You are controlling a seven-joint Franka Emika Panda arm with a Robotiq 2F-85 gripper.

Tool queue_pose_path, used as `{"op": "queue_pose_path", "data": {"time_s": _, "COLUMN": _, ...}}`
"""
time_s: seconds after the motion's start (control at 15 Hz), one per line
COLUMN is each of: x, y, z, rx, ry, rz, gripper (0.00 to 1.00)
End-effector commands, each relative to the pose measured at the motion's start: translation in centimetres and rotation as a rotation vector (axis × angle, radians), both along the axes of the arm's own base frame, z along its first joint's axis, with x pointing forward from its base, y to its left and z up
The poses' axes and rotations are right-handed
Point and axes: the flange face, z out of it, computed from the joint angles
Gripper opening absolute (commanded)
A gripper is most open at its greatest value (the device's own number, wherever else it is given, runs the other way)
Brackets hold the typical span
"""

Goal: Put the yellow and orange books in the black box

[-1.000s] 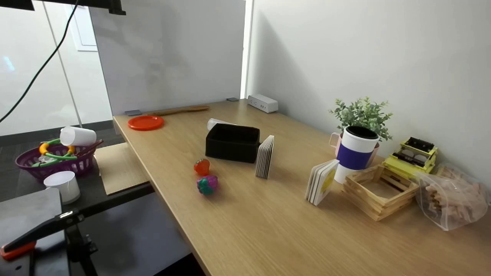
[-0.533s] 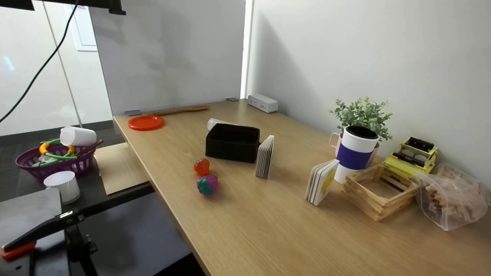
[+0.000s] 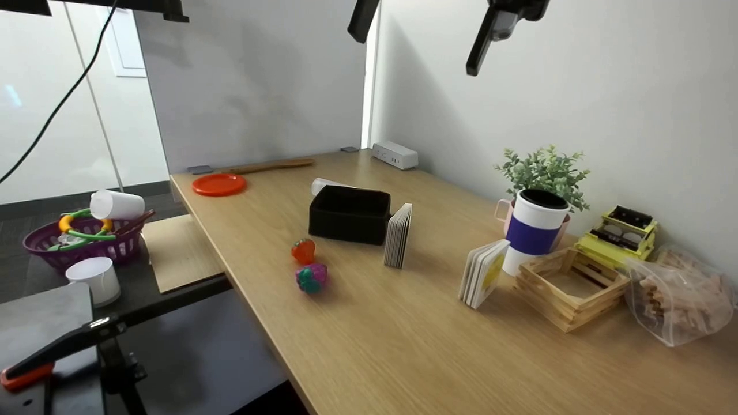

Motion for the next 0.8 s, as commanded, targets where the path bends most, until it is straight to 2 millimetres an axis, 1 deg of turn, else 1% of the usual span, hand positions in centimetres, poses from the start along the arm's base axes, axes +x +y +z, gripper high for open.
{"op": "queue_pose_path", "data": {"time_s": 0.0, "x": 0.0, "y": 0.0, "z": 0.2, "rx": 0.0, "ry": -0.001, "rz": 0.0, "gripper": 1.0}}
{"op": "queue_pose_path", "data": {"time_s": 0.13, "x": 0.0, "y": -0.1, "z": 0.2, "rx": 0.0, "ry": -0.002, "rz": -0.001, "gripper": 1.0}}
{"op": "queue_pose_path", "data": {"time_s": 0.33, "x": 0.8, "y": 0.3, "z": -0.5, "rx": 0.008, "ry": -0.032, "rz": -0.011, "gripper": 1.0}}
{"op": "queue_pose_path", "data": {"time_s": 0.47, "x": 1.8, "y": 0.2, "z": -1.3, "rx": 0.03, "ry": -0.043, "rz": -0.022, "gripper": 1.0}}
{"op": "queue_pose_path", "data": {"time_s": 0.73, "x": 4.3, "y": -1.2, "z": -4.4, "rx": 0.084, "ry": -0.036, "rz": -0.056, "gripper": 1.0}}
